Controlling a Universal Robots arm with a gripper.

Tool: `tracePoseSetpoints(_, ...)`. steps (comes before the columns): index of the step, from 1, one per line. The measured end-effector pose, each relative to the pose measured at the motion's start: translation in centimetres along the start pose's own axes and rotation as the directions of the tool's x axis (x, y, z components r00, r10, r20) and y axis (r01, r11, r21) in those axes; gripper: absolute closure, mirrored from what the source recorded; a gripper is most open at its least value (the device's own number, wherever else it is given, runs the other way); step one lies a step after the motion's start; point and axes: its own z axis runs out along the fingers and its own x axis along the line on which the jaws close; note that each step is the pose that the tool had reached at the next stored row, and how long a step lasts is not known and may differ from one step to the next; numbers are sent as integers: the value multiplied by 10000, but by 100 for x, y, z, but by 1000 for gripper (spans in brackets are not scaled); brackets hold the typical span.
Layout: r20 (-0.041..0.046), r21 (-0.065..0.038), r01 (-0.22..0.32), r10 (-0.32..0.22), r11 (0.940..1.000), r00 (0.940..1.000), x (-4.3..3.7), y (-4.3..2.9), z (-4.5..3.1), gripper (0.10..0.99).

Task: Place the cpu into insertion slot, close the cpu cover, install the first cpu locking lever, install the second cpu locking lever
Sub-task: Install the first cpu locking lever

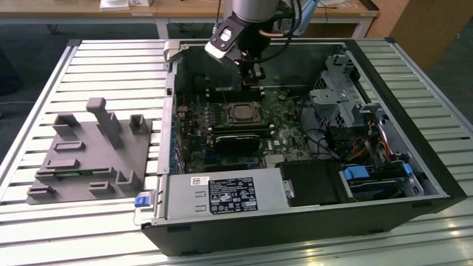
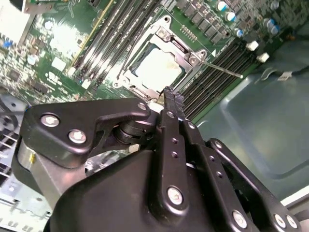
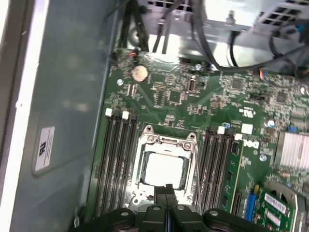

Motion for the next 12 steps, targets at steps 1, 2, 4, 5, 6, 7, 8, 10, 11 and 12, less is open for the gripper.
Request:
tracePoseSetpoints(1, -1, 6, 166, -166, 9999, 9999, 0, 0, 0, 980)
tracePoseSetpoints(2, -3, 11, 325, -325, 9995, 9995, 0, 0, 1, 980)
tracePoseSetpoints(4, -6, 22, 629, -629, 9980, 9980, 0, 0, 1, 980)
tracePoseSetpoints(5, -7, 29, 778, -778, 9970, 9970, 0, 0, 0, 980)
tracePoseSetpoints(6, -8, 33, 916, -916, 9958, 9958, 0, 0, 1, 980)
tracePoseSetpoints(7, -9, 38, 1049, -1049, 9945, 9945, 0, 0, 1, 980)
tracePoseSetpoints(8, -11, 43, 1181, -1181, 9930, 9930, 0, 0, 0, 980)
tracePoseSetpoints(10, -15, 51, 1432, -1432, 9897, 9897, 0, 0, 1, 980)
tracePoseSetpoints(11, -16, 56, 1553, -1553, 9878, 9879, 0, 0, 1, 980)
tracePoseSetpoints(12, -17, 60, 1674, -1674, 9859, 9859, 0, 0, 1, 980)
